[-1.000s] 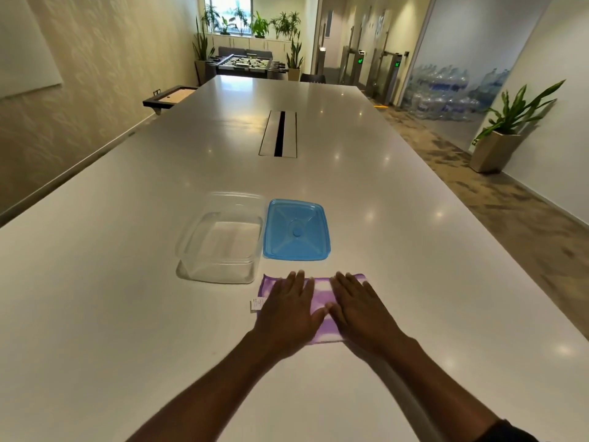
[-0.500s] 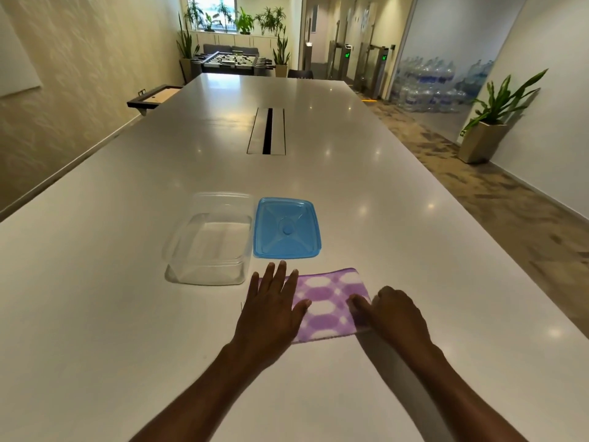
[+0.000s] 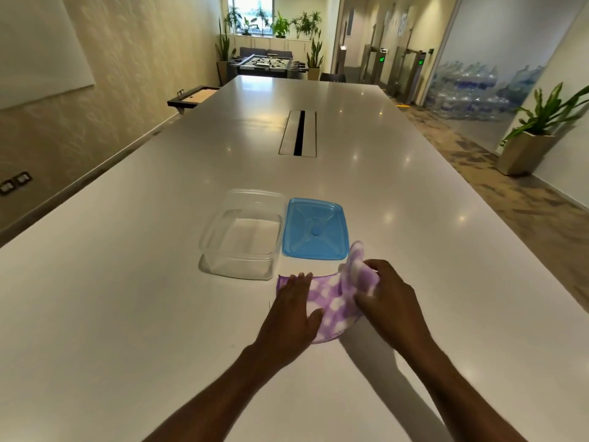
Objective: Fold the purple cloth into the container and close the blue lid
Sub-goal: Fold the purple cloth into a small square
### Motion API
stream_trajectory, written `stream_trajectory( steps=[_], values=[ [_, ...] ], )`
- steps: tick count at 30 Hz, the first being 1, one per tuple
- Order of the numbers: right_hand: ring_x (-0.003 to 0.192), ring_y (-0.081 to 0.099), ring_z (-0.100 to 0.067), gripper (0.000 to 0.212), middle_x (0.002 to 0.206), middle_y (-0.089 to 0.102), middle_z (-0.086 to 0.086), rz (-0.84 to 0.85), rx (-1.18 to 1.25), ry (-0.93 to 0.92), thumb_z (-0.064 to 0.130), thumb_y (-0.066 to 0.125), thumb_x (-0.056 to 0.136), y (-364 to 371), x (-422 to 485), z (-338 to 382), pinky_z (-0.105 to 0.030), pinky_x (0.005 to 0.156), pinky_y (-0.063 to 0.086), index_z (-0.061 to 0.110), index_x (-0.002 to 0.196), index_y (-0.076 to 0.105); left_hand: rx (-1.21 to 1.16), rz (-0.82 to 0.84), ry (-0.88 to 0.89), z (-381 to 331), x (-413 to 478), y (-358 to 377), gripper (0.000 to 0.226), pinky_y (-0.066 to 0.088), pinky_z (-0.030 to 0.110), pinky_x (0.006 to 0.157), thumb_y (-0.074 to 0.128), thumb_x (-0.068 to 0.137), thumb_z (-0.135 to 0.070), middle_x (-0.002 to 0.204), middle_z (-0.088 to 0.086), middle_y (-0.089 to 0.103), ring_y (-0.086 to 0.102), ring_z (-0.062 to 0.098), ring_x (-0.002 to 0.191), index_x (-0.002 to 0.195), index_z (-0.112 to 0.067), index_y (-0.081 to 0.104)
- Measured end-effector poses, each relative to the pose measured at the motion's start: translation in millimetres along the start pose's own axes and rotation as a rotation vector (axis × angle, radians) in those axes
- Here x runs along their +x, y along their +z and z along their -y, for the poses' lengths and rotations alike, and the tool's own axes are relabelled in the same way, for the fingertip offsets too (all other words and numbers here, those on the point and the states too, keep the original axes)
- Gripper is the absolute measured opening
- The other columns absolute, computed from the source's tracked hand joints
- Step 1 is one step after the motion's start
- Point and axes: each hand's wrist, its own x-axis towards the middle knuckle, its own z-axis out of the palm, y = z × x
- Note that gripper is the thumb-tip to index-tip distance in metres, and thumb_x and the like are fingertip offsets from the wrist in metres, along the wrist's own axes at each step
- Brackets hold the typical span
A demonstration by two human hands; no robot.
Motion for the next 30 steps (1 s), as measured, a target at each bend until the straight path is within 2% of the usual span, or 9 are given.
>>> stream_trajectory(
  steps=[4, 6, 9, 12, 15, 18, 20, 24, 30],
  values=[
    [0.080, 0.060, -0.004, 0.019, 0.084, 0.065, 0.015, 0.003, -0.036, -0.298, 0.021, 0.052, 0.089, 23, -15, 32, -0.004, 0.072, 0.039, 0.037, 0.084, 0.059, -0.426, 0.029, -0.099, -1, 1, -8, 0.064, 0.046, 0.029, 0.100, 0.065, 0.088, -0.025, 0.135, -0.003, 0.055, 0.054, 0.009, 0.122, 0.143, -0.013, 0.033],
    [0.103, 0.058, -0.012, 0.027, 0.110, 0.069, 0.004, 0.044, -0.049, -0.377, 0.018, 0.053, 0.085, 36, -22, 32, -0.003, 0.091, 0.033, 0.035, 0.100, 0.067, -0.738, 0.001, -0.150, 2, 1, -7, 0.039, 0.051, 0.017, 0.088, 0.054, 0.095, -0.012, 0.114, -0.009, 0.067, 0.061, 0.002, 0.111, 0.133, -0.009, 0.045],
    [0.136, 0.042, -0.022, 0.037, 0.143, 0.053, -0.006, 0.236, -0.137, -0.398, 0.026, 0.048, 0.091, 54, -30, 18, -0.029, 0.112, 0.030, 0.027, 0.126, 0.062, -0.897, -0.082, -0.234, 7, -1, -10, 0.026, 0.047, 0.006, 0.077, 0.042, 0.097, -0.019, 0.102, -0.027, 0.070, 0.059, 0.005, 0.114, 0.121, -0.029, 0.047],
    [0.148, 0.009, -0.015, 0.051, 0.157, 0.027, 0.001, 0.383, -0.231, -0.459, 0.025, 0.046, 0.092, 63, -31, 1, -0.041, 0.123, 0.008, 0.025, 0.144, 0.043, -0.694, -0.048, -0.102, 12, -10, -17, 0.057, 0.041, 0.003, 0.086, 0.054, 0.093, -0.008, 0.132, -0.035, 0.045, 0.045, -0.013, 0.121, 0.134, -0.036, 0.027],
    [0.148, -0.009, -0.013, 0.066, 0.159, 0.002, 0.006, 0.514, -0.323, -0.548, 0.022, 0.043, 0.090, 59, -29, -12, -0.035, 0.121, -0.009, 0.028, 0.152, 0.021, -0.380, -0.151, 0.047, 10, -15, -21, 0.058, 0.030, 0.003, 0.102, 0.053, 0.092, -0.010, 0.151, -0.014, 0.023, 0.032, 0.001, 0.136, 0.135, -0.037, 0.026],
    [0.145, 0.024, -0.009, 0.053, 0.154, 0.034, 0.006, 0.487, -0.003, -0.449, 0.018, 0.044, 0.091, 42, -22, -6, -0.023, 0.119, 0.016, 0.023, 0.144, 0.042, -0.259, -0.235, 0.160, -3, -12, -25, 0.048, 0.026, 0.010, 0.109, 0.040, 0.094, -0.014, 0.151, -0.010, 0.031, 0.028, 0.000, 0.139, 0.138, -0.031, 0.037],
    [0.121, 0.051, -0.004, 0.040, 0.133, 0.058, 0.007, 0.223, 0.166, -0.339, 0.027, 0.040, 0.092, 31, -13, 1, -0.006, 0.104, 0.031, 0.021, 0.127, 0.059, -0.223, -0.187, 0.170, -10, -6, -27, 0.045, 0.025, 0.017, 0.114, 0.039, 0.098, -0.018, 0.151, -0.009, 0.035, 0.026, 0.001, 0.141, 0.142, -0.027, 0.037],
    [0.108, 0.058, -0.008, 0.036, 0.119, 0.067, 0.000, -0.005, 0.150, -0.290, 0.018, 0.041, 0.090, 24, 5, 8, -0.008, 0.096, 0.038, 0.014, 0.117, 0.066, 0.031, -0.065, 0.167, -12, 9, -28, 0.057, 0.019, 0.028, 0.118, 0.037, 0.095, -0.044, 0.153, 0.000, 0.036, 0.026, 0.012, 0.143, 0.146, -0.019, 0.030],
    [0.148, 0.005, -0.007, 0.069, 0.163, 0.013, 0.002, 0.514, -0.143, -0.362, 0.059, 0.024, 0.096, 57, 1, -8, -0.032, 0.122, 0.006, 0.023, 0.153, 0.013, 0.347, 0.189, 0.126, 12, 4, -13, 0.088, 0.002, 0.043, 0.121, 0.028, 0.076, -0.069, 0.162, -0.002, 0.001, -0.002, 0.016, 0.148, 0.150, -0.033, -0.005]
  ],
)
